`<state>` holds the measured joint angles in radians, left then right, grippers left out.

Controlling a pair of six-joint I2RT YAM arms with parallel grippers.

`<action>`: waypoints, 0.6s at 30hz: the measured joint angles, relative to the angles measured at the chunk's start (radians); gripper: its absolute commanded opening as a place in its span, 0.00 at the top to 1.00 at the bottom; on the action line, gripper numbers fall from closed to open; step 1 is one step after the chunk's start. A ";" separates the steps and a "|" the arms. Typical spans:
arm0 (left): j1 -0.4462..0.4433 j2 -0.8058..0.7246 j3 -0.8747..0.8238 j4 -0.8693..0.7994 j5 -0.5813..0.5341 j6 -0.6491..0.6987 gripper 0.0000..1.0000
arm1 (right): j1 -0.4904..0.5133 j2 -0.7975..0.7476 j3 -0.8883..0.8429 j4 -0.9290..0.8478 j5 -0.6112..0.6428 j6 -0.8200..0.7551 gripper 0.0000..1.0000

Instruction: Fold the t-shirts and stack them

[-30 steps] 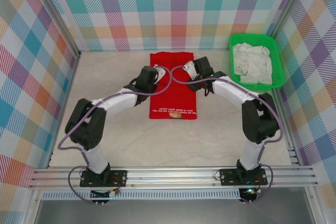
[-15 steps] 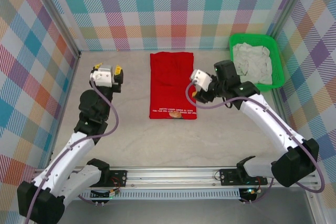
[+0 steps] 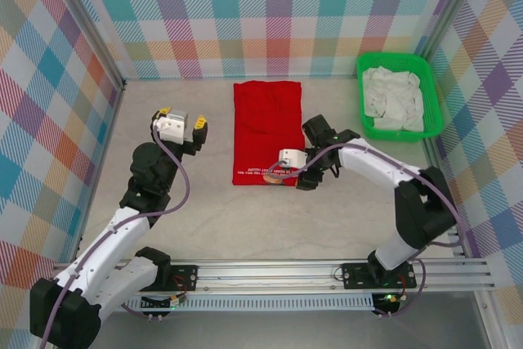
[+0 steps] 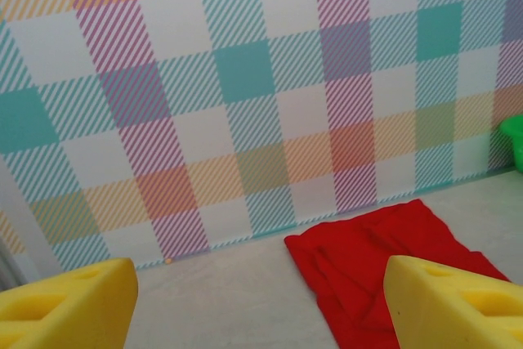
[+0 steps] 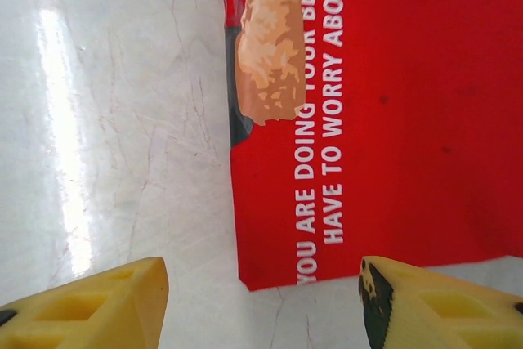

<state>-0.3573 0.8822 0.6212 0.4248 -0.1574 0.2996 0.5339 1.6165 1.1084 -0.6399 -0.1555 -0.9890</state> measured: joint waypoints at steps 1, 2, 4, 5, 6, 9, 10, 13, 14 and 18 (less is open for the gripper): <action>0.000 0.008 0.007 0.003 0.012 0.002 0.18 | 0.000 0.021 0.000 0.009 0.003 -0.004 0.37; 0.000 0.016 0.012 0.004 0.020 0.003 0.17 | 0.000 0.039 0.000 0.016 0.005 -0.008 0.38; 0.000 0.043 0.021 0.007 0.043 0.004 0.17 | 0.000 0.072 0.000 0.027 0.008 -0.016 0.39; 0.000 0.055 0.026 0.005 0.051 0.005 0.17 | 0.000 0.088 0.000 0.030 0.009 -0.019 0.39; 0.000 0.069 0.034 -0.001 0.061 0.006 0.17 | 0.000 0.104 0.000 0.033 0.010 -0.022 0.39; 0.000 0.096 0.054 -0.005 0.091 0.008 0.16 | 0.000 0.155 0.000 0.045 0.016 -0.023 0.40; 0.000 0.103 0.063 -0.006 0.100 0.011 0.17 | 0.000 0.171 0.001 0.049 0.016 -0.023 0.41; 0.000 0.128 0.107 -0.025 0.154 0.042 0.20 | 0.000 0.216 0.014 0.066 0.020 -0.022 0.46; 0.000 0.137 0.130 -0.042 0.180 0.062 0.23 | -0.001 0.222 0.028 0.066 0.019 -0.021 0.50; 0.000 0.171 0.243 -0.162 0.286 0.166 0.26 | -0.005 0.257 0.066 0.085 0.023 -0.015 0.66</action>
<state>-0.3573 1.0534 0.8646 0.2626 0.1284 0.4660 0.5289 1.8740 1.1744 -0.5549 -0.1329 -1.0042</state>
